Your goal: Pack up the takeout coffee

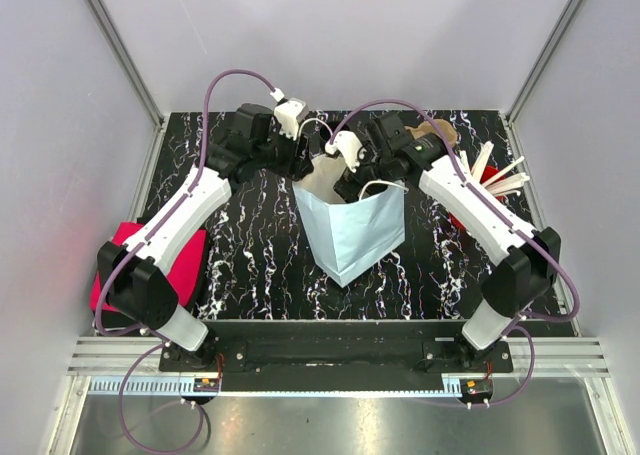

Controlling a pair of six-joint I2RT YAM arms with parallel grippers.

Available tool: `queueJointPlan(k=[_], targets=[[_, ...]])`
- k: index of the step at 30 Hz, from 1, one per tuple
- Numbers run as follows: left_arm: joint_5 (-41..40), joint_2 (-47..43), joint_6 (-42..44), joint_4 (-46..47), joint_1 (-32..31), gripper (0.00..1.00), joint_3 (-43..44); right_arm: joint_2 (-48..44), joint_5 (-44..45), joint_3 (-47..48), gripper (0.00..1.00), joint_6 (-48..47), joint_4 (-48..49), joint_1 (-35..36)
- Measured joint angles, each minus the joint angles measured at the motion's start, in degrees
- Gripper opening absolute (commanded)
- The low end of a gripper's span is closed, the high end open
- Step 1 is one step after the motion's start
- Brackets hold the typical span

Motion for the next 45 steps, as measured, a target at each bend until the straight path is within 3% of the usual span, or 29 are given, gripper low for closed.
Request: queueJointPlan(k=[14, 22, 25, 45], targets=[[3.0, -1.6, 0.0, 0.5, 0.0, 0.53, -0.7, -2.3, -1.2, -0.1, 1.00, -0.2, -0.4, 0.2], [5.9, -2.7, 0.3, 1.6, 0.0, 0.31, -1.6, -2.3, -0.9, -1.8, 1.00, -0.2, 1.0, 0.2], [6.7, -2.8, 0.4, 1.8, 0.0, 0.27, -1.6, -2.3, -0.7, -2.2, 1.00, -0.1, 1.6, 0.3], [11.7, -5.4, 5.6, 3.8, -1.4, 0.24, -4.6, -2.6, 9.7, -1.9, 1.00, 6.3, 10.5, 0.4]])
